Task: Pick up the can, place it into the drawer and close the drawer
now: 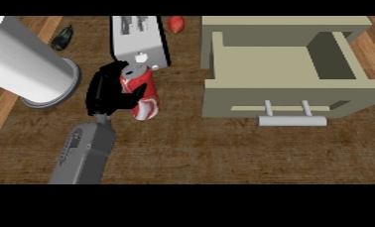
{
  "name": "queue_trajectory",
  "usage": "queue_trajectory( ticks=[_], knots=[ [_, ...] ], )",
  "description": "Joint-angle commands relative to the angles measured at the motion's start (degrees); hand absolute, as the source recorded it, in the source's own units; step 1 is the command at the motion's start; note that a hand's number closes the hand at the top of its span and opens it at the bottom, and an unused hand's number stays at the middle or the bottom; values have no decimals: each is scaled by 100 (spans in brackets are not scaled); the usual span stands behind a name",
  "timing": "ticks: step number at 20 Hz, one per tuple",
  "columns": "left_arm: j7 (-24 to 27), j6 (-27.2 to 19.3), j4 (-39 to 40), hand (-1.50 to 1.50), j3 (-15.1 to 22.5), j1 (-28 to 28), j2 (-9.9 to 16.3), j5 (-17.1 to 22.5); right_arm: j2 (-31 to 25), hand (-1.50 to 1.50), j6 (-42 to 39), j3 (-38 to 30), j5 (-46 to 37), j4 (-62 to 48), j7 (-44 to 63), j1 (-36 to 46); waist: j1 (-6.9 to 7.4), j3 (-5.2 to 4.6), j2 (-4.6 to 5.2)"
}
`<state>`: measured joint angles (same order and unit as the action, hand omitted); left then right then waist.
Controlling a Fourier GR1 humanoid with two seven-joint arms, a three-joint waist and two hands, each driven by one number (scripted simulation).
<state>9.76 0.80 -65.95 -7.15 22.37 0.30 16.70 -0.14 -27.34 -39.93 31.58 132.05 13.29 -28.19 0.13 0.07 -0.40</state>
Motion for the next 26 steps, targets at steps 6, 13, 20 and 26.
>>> queue_trajectory(
  ticks=[6,13,20,26],
  knots=[
    [-1498,-1530,-1487,150,760,677,-29,-173,13,-150,-101,17,50,-145,-302,-117,-61,-3,17],
    [-1945,-1781,-1220,150,712,1607,74,-390,7,-150,43,26,95,75,170,83,-70,-7,37],
    [-2105,-2387,-589,150,939,2551,-29,-380,10,-150,-50,338,-158,-125,-387,-321,-138,-3,42],
    [-2067,-3077,-11,150,1394,3269,-30,-162,11,-150,-154,-23,108,-209,-176,19,-153,-4,43]
  ],
)
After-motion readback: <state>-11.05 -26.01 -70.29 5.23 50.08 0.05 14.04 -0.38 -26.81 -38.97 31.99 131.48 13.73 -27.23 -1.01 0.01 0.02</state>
